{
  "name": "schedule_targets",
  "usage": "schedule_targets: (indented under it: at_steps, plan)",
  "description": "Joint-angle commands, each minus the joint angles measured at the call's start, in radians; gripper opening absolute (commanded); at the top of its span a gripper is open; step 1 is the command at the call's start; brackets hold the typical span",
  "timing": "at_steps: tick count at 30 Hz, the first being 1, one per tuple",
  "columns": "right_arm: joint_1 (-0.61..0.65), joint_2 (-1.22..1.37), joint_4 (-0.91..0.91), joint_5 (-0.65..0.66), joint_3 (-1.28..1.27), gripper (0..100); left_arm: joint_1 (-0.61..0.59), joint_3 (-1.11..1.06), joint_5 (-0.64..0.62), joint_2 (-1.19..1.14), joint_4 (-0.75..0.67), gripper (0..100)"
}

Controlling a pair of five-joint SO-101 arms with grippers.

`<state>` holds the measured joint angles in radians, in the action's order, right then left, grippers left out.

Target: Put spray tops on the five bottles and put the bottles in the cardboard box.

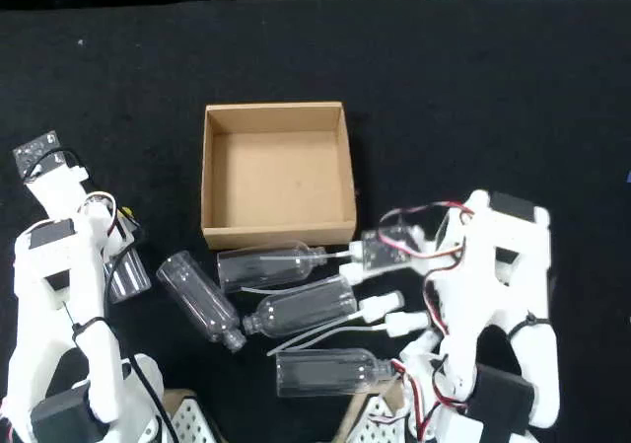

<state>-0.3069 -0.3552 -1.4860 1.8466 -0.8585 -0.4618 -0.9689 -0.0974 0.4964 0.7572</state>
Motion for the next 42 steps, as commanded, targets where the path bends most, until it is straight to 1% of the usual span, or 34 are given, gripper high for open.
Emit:
schedule_targets:
  at_steps: [1, 6, 8, 10, 12, 16, 24, 33, 35, 38, 39, 42]
  plan:
    - [0.061, -0.027, 0.097, -0.021, -0.051, 14.1, 0.002, 0.001, -0.002, 0.005, -0.017, 3]
    - [0.181, -0.027, 0.23, -0.215, -0.143, 14.2, 0.002, 0.001, 0.0, 0.005, -0.017, 3]
    - [0.207, -0.035, 0.273, -0.285, -0.163, 14.2, 0.002, 0.001, 0.0, 0.005, -0.017, 3]
    - [0.21, -0.035, 0.29, -0.322, -0.163, 14.2, 0.002, 0.001, 0.0, 0.005, -0.017, 3]
    - [0.195, -0.035, 0.293, -0.324, -0.166, 14.1, 0.002, 0.001, 0.0, 0.005, -0.017, 3]
    - [0.1, -0.035, 0.328, -0.325, -0.156, 13.7, 0.002, 0.001, 0.0, 0.005, -0.017, 3]
    - [-0.221, -0.035, 0.539, -0.327, -0.151, 13.7, 0.002, 0.001, 0.0, 0.005, -0.017, 3]
    - [-0.489, -0.035, 0.549, -0.327, -0.031, 13.7, 0.008, 0.001, 0.0, 0.005, -0.017, 3]
    - [-0.523, -0.035, 0.549, -0.327, -0.012, 13.9, 0.008, 0.001, 0.0, 0.005, -0.017, 3]
    - [-0.529, -0.035, 0.508, -0.342, 0.001, 14.2, 0.008, 0.001, 0.0, 0.005, -0.017, 3]
    - [-0.526, -0.035, 0.477, -0.364, 0.007, 14.2, 0.008, 0.001, 0.0, 0.005, -0.017, 3]
    - [-0.465, -0.035, 0.373, -0.466, 0.073, 14.4, 0.008, 0.001, 0.0, 0.005, -0.017, 3]
